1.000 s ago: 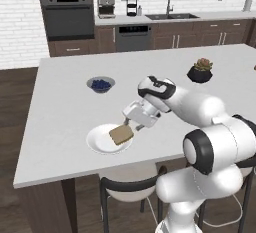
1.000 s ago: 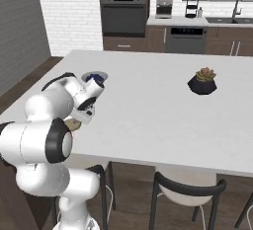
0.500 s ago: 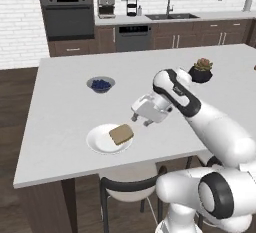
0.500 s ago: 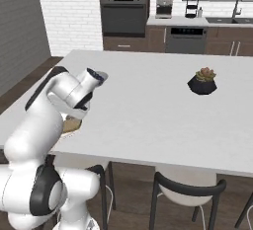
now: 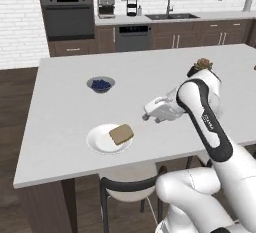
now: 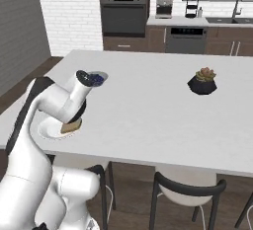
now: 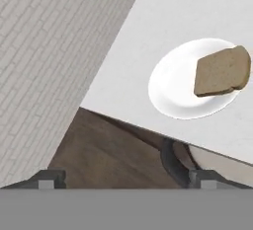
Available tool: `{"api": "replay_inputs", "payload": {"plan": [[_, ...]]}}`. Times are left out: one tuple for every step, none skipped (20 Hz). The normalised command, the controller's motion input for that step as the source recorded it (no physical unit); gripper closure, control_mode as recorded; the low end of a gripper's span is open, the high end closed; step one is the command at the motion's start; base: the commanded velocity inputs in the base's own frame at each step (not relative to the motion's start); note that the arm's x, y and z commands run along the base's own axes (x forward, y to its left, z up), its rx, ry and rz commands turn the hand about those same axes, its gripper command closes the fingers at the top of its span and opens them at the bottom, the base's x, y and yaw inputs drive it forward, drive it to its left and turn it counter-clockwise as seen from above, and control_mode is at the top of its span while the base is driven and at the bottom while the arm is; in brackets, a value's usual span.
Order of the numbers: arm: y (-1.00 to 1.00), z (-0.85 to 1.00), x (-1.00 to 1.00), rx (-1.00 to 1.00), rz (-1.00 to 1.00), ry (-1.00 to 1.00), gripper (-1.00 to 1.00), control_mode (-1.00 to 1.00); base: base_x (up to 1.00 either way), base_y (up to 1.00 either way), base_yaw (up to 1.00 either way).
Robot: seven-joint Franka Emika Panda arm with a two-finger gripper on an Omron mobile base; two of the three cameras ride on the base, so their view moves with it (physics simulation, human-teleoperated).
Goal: Start the toaster. Once the lever pops up, take the bread to the plate on the dining counter.
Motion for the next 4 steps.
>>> {"api": "replay_inputs", "payload": {"plan": [[-0.22, 0.69, -0.24, 0.0, -0.09, 0.07, -1.0, -1.0, 0.0, 0.0, 0.0], [-0.18, 0.62, -0.27, 0.0, -0.09, 0.01, -1.0, -1.0, 0.0, 0.0, 0.0], [-0.16, 0.58, -0.29, 0.0, -0.09, 0.0, -1.0, -1.0, 0.0, 0.0, 0.0], [-0.19, 0.54, -0.26, 0.0, -0.08, 0.0, -1.0, -1.0, 0.0, 0.0, 0.0]]}}
